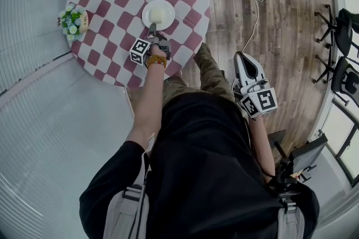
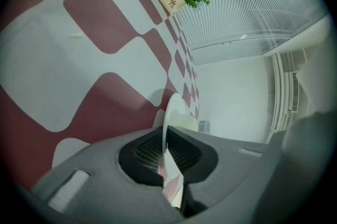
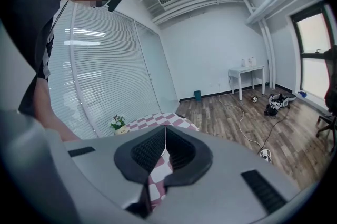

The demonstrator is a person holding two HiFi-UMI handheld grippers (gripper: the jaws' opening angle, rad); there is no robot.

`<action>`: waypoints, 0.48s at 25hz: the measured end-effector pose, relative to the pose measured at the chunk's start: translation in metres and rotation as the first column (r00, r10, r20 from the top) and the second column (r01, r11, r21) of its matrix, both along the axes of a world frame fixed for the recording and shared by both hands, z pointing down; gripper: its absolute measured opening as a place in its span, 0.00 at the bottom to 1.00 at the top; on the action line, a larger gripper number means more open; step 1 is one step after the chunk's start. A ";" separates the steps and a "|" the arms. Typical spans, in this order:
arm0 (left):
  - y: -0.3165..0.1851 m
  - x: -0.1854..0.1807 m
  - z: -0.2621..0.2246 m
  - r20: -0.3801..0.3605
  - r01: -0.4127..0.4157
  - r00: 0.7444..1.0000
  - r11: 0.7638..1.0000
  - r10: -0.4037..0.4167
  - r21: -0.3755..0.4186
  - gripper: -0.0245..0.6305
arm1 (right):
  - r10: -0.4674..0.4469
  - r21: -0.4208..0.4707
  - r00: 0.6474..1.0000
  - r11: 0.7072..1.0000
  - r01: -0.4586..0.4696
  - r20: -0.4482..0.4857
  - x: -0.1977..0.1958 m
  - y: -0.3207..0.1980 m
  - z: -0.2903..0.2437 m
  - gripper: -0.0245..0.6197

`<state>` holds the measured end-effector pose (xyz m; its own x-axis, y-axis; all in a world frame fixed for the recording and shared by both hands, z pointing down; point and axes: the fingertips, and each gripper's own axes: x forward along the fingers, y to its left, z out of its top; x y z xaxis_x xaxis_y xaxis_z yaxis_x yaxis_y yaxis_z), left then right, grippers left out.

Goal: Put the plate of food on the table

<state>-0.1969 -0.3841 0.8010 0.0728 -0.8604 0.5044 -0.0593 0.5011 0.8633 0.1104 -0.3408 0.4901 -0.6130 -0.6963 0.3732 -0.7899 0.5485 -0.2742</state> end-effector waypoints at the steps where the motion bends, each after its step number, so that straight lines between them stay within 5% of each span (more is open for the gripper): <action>1: 0.000 0.000 0.001 -0.001 -0.001 1.000 1.000 0.001 -0.003 0.07 | -0.004 0.003 1.000 1.000 0.004 -0.005 -0.001 0.000 0.000 0.05; 12: 0.000 0.000 0.005 0.005 -0.008 1.000 1.000 0.008 -0.018 0.07 | -0.013 0.020 1.000 1.000 0.014 -0.024 -0.006 0.006 -0.005 0.05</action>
